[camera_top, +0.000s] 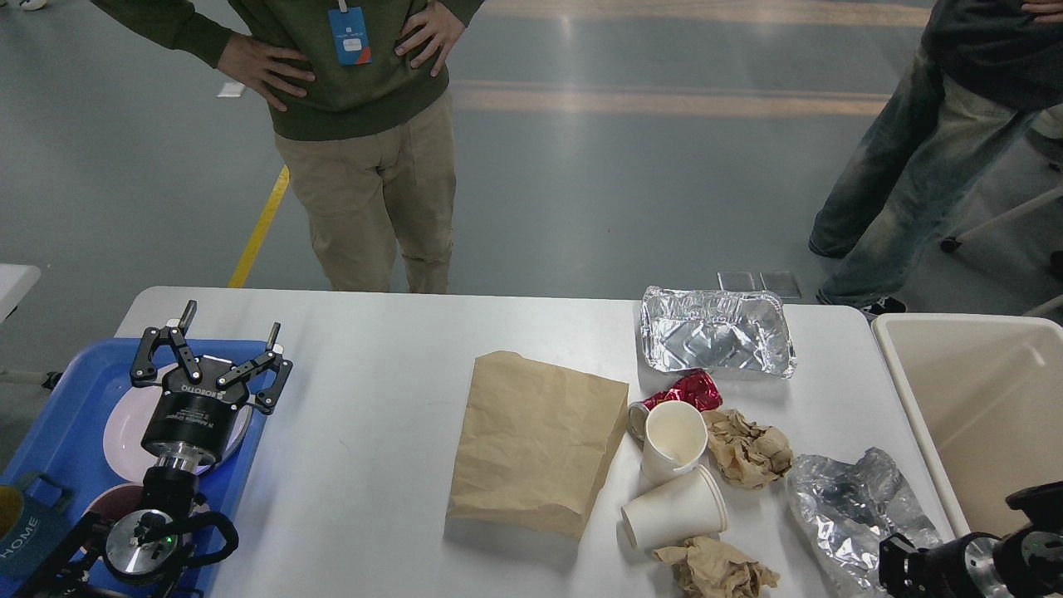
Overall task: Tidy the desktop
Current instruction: 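Lift the plastic bag and drop it into the beige bin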
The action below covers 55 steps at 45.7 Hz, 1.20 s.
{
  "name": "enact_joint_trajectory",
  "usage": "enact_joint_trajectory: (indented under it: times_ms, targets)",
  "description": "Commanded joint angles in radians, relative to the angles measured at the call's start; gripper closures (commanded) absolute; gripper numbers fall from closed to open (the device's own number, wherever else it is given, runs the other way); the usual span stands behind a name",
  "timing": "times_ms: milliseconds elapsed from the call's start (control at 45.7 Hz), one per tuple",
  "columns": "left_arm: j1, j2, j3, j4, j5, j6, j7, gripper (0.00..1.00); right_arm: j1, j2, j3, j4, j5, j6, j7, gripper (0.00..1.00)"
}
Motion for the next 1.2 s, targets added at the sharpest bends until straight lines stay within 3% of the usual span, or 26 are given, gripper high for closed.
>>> enact_joint_trajectory:
  times_ms: [0,131,350,591,788,963,1182]
  targets:
    - [0.0,0.0,-0.001,-0.001,0.0,-0.001,0.0,0.03,0.111,-0.044,-0.082,0.064,0.004,0.058,-0.001,1.0]
    - [0.0,0.0,-0.001,-0.001,0.0,-0.001,0.0,0.03,0.387,-0.014,-0.318,0.116,0.001,0.15,-0.001,1.0]
    - [0.0,-0.001,-0.001,-0.001,0.0,-0.001,0.0,0.03,0.841,0.133,-0.66,0.203,0.002,0.277,-0.003,1.0]
    - [-0.001,-0.001,-0.001,0.001,0.0,0.0,0.0,0.03,1.223,0.281,-0.789,0.288,0.007,0.469,-0.006,1.0]
    - [0.0,0.0,0.001,0.001,0.0,-0.001,0.0,0.03,1.244,0.281,-0.817,0.294,0.007,0.455,-0.006,1.0]
    - [0.0,-0.001,-0.001,0.001,0.0,0.0,0.0,0.03,1.193,0.152,-0.84,0.254,-0.007,0.39,-0.009,1.0]
    - [0.0,0.0,-0.001,-0.001,0.0,-0.001,0.0,0.03,0.94,-0.004,-0.82,0.02,-0.056,0.308,-0.007,1.0]
